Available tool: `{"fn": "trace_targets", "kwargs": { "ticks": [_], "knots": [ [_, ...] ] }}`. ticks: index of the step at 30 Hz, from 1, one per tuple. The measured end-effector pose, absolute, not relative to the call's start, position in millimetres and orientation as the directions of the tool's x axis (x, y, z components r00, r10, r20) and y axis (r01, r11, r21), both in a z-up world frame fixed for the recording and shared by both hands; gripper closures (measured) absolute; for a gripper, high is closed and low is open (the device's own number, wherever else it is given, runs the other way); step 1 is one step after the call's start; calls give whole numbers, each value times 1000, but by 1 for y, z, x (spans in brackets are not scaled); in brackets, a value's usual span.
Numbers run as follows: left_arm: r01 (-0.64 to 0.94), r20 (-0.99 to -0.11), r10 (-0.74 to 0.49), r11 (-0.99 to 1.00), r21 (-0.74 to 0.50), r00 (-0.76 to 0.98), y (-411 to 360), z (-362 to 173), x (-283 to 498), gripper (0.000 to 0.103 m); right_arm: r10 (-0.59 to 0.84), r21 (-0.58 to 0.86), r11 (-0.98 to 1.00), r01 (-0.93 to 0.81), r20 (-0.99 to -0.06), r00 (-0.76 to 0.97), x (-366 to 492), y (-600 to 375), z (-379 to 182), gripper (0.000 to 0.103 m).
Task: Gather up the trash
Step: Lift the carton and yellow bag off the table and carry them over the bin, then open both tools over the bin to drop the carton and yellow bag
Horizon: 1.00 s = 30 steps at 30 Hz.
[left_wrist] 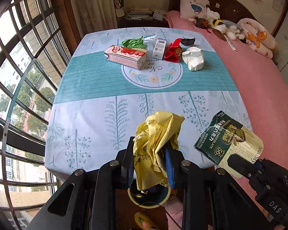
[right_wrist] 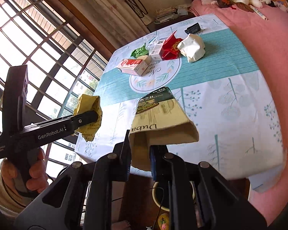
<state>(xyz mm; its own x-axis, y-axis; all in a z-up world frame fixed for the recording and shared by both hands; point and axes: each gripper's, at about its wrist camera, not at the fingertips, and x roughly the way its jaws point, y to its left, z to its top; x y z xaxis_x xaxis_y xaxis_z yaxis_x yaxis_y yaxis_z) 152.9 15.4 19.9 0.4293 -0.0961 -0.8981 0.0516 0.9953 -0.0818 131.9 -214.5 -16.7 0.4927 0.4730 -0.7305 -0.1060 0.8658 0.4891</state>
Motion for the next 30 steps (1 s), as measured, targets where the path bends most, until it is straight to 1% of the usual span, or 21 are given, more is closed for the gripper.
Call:
{"fn": "trace_targets", "kwargs": {
  "ticks": [7, 12, 17, 20, 23, 30],
  "knots": [
    [80, -897, -130, 991, -106, 423, 51, 7, 60, 76, 441, 433, 892, -130, -767, 466, 31, -152, -15, 90],
    [83, -923, -129, 991, -106, 363, 63, -29, 19, 76, 404, 388, 913, -127, -815, 415, -21, -125, -34, 90],
    [64, -948, -121, 992, -106, 293, 68, -73, -3, 76, 366, 344, 931, -124, -870, 330, -46, -109, -66, 90],
    [55, -960, -118, 993, -108, 254, 63, -106, -4, 76, 339, 318, 941, -118, -897, 285, -49, -106, -92, 90],
    [50, -972, -99, 995, -90, 214, 60, -148, -7, 76, 318, 301, 948, -108, -918, 236, -47, -106, -129, 90],
    [31, -993, -68, 997, -65, 101, 53, -270, -8, 76, 281, 271, 958, -94, -952, 120, -42, -107, -250, 90]
  ]
}}
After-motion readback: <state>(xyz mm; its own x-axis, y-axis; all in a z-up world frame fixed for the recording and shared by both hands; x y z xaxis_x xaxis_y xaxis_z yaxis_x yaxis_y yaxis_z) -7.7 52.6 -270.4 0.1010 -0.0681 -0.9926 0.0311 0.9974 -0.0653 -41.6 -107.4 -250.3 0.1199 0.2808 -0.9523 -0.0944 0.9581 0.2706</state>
